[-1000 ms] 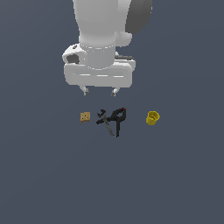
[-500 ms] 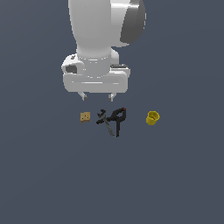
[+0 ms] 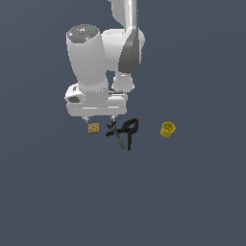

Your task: Pick up a designated object from a clutter of objects.

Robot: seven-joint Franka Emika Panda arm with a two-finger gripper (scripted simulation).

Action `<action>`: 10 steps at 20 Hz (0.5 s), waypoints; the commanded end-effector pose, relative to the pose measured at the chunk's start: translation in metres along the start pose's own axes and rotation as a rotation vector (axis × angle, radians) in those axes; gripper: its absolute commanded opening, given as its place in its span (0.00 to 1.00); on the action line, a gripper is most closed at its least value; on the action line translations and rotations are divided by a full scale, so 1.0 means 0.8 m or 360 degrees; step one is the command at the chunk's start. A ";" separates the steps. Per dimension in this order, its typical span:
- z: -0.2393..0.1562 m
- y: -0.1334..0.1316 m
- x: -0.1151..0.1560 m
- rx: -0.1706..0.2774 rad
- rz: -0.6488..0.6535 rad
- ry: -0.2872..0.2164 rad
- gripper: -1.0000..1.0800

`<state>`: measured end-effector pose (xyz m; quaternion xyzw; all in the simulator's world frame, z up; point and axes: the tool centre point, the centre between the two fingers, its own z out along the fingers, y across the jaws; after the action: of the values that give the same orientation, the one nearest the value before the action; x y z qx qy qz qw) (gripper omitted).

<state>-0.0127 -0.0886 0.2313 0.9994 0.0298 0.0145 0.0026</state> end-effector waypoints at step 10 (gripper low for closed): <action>0.136 0.063 -0.077 0.0026 -0.0122 -0.0020 0.96</action>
<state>-0.0593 -0.1369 0.1336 0.9979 0.0633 0.0083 -0.0050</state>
